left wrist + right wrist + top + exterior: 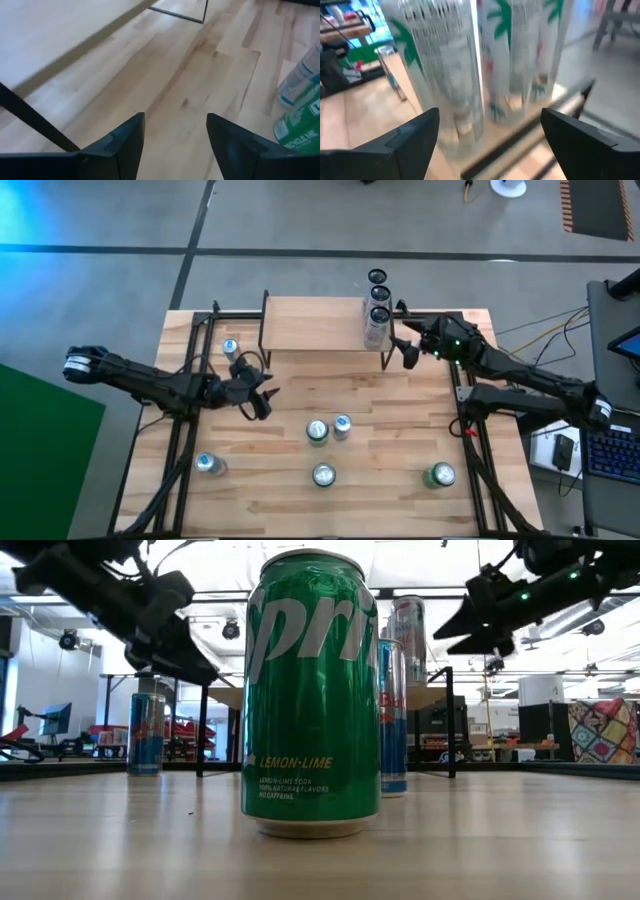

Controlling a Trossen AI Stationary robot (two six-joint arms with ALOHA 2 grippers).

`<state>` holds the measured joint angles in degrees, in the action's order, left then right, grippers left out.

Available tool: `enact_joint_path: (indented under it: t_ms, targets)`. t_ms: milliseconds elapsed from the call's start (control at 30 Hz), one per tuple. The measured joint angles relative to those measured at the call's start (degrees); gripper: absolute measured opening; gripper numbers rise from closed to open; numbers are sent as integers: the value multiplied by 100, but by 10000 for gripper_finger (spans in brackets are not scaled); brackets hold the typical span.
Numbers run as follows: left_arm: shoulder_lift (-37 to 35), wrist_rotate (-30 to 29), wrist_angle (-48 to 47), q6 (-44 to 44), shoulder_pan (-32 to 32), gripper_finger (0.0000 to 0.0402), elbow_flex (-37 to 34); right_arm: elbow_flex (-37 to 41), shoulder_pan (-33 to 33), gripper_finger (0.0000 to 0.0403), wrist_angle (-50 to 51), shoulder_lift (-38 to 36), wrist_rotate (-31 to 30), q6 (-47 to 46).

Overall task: Place canned beverage on shelf
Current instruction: Put the top left blue soda can on the shelf

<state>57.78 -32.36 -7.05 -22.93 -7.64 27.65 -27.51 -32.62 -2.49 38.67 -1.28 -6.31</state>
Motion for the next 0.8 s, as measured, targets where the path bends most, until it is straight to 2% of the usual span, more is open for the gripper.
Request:
enact_joint_path:
  t_ms: [167,300,433,533,667,800]
  targets:
    - [-40,-53,-161,-355,-61,197,-120,140,109,328,396,-323,-20,-353]
    - [-45,-504,-394,-600,-59,197,-120,395,388,327,275,-411,-21,-571]
    - [-95,-772,-569,-613,-59,197,14,771,676,327,-387,-406,-26,-729]
    - [-184,-893,-1078,-601,-55,199,333,1071,819,327,-974,-402,-22,-786]
    - [-368,-1699,-2160,-1204,-44,224,664,1379,906,327,-1503,-413,-43,-808]
    - [-704,-2374,-3035,-1813,72,266,632,1523,911,327,-1829,-423,-188,-739]
